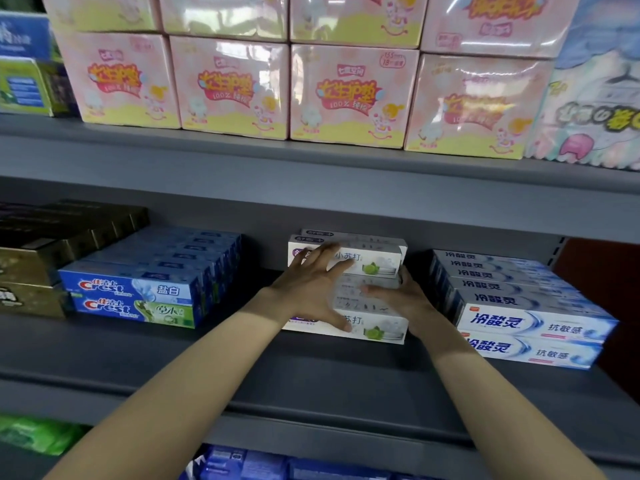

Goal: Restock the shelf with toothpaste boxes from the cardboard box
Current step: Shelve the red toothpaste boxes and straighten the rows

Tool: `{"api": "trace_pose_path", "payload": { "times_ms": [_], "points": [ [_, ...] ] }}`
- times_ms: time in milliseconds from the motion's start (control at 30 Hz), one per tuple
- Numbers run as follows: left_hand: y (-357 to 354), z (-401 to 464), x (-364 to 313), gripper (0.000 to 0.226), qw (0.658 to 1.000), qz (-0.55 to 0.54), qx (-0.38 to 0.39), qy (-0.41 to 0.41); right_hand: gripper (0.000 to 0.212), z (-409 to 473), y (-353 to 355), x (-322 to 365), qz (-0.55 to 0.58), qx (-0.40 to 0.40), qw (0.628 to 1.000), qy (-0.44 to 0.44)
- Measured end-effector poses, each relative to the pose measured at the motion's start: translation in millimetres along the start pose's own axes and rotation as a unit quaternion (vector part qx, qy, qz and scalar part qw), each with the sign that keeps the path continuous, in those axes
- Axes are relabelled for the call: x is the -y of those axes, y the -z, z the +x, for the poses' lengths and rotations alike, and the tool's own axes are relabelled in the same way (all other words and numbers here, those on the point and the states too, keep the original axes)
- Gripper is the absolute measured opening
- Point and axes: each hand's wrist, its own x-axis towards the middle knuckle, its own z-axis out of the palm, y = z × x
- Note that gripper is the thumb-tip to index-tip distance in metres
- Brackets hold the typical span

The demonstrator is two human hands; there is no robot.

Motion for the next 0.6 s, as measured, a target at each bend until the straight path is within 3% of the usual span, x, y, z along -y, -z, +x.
{"api": "trace_pose_path", "payload": {
  "times_ms": [233,600],
  "points": [
    [0.9,-19.8,16.0,0.065,0.995,-0.053,-0.078,0.038,0.071,-6.3,-37.6,6.5,0.036,0.004,0.999,0.03],
    [14.2,-41.7,71.7,0.059,0.994,0.053,-0.052,0.083,0.078,9.4,-115.7,17.1,0.023,-0.034,0.999,0.02]
  ]
}}
